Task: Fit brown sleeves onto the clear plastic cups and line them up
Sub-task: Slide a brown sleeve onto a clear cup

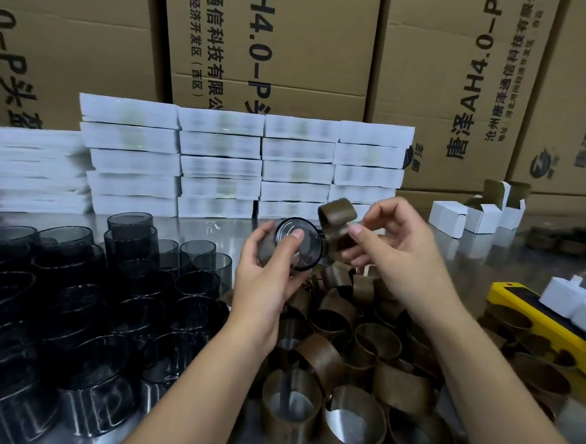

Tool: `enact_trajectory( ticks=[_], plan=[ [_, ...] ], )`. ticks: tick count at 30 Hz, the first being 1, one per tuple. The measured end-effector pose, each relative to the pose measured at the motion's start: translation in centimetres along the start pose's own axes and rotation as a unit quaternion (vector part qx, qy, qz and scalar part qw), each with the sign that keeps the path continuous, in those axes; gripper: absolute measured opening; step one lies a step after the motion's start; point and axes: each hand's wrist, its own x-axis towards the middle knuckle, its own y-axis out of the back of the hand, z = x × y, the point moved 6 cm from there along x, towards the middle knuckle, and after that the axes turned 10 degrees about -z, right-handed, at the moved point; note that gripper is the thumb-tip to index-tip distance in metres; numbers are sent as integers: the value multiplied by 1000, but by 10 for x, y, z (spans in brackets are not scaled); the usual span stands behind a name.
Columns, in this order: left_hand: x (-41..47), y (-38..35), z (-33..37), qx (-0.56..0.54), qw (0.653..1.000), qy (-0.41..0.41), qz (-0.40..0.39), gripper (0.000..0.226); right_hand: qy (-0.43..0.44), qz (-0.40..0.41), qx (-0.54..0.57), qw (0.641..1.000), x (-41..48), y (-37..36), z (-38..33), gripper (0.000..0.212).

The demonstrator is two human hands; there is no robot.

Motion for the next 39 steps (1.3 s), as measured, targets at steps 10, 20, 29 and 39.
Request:
enact_trajectory(
  ticks=[10, 20, 29, 39],
  plan=[
    [-4, -8, -5, -2, 997, 57, -50, 107, 75, -51, -190, 978, -7, -21, -2, 23],
    [-4, -10, -9, 12, 995, 54, -85, 97, 115, -64, -177, 975, -12, -24, -13, 30],
    [-4, -9, -6, -12, 995, 44, -84, 81, -21, -29, -9, 999, 0, -11, 16, 33],
    [-8, -14, 2, 41, 994, -7, -103, 89, -33, -72, 21, 997, 1, -14, 15, 24]
  ],
)
